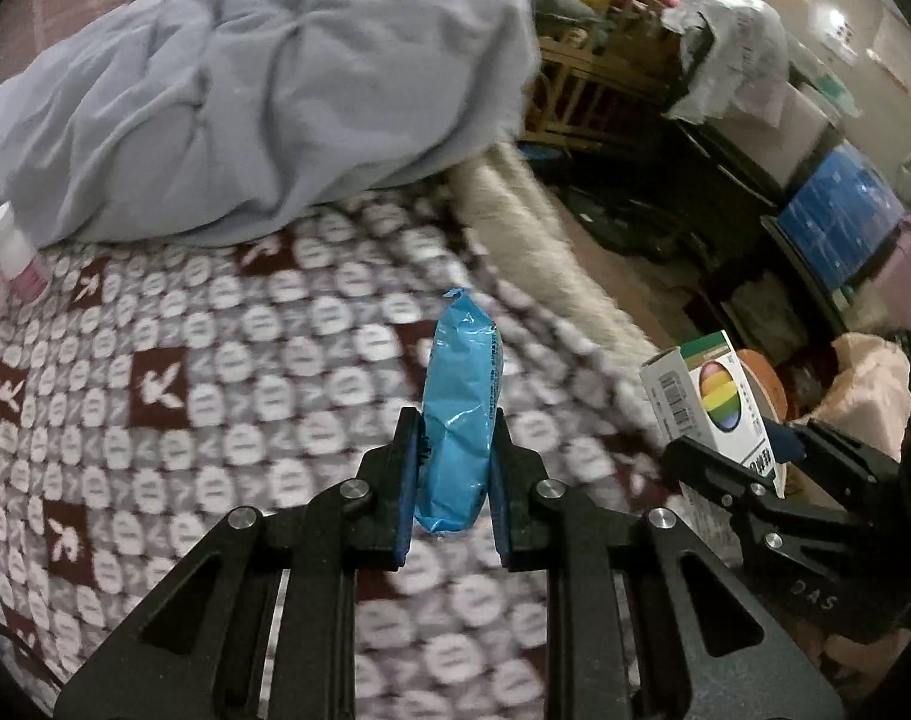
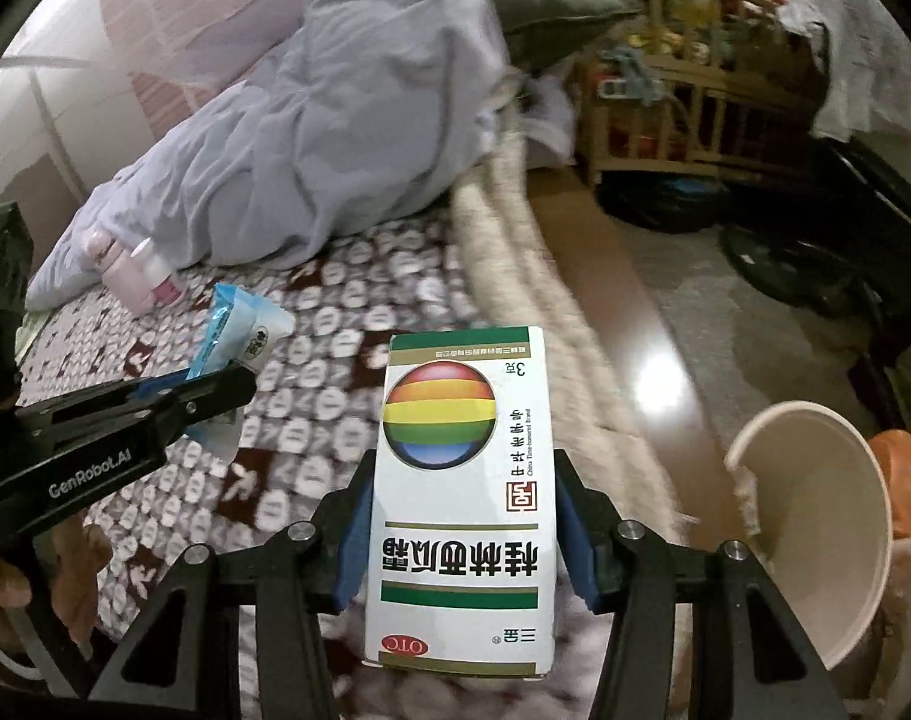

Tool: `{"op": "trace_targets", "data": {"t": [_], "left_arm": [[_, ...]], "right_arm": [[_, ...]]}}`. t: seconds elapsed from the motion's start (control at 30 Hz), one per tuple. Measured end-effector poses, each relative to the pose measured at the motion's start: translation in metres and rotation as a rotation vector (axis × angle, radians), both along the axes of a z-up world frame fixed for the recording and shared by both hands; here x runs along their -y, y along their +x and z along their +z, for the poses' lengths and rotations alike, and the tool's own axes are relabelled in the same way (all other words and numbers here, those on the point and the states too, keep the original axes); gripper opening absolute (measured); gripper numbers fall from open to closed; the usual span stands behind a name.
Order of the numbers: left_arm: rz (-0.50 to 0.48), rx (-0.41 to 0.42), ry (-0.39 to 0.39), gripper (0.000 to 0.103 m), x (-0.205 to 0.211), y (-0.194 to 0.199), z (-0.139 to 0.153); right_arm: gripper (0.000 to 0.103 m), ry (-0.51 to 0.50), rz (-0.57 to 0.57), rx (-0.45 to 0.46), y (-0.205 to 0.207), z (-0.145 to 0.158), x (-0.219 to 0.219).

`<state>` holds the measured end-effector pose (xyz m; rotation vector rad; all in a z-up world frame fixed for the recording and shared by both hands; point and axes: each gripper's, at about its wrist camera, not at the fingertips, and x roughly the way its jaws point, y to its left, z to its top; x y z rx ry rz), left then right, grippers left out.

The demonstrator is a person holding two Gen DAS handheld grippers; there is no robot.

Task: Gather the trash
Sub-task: 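Carry the blue packet and rainbow box with both tools over the bucket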

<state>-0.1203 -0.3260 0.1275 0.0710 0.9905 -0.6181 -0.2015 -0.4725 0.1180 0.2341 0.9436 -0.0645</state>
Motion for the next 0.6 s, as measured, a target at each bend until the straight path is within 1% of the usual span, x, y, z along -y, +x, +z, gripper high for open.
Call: {"op": "trace_targets", "data": {"t": [0.33, 0.6], "left_arm": [[-0.123, 0.041, 0.02, 0.018, 0.071, -0.033, 0.006], [-0.212, 0.049, 0.025, 0.018, 0.12, -0.053, 0.006]], "right_arm": [[0.051, -0.008, -0.119, 0.001, -0.039, 0.0, 0.055], [0.051, -0.015, -0.223, -0.007, -0.071, -0.002, 0.102]]}}
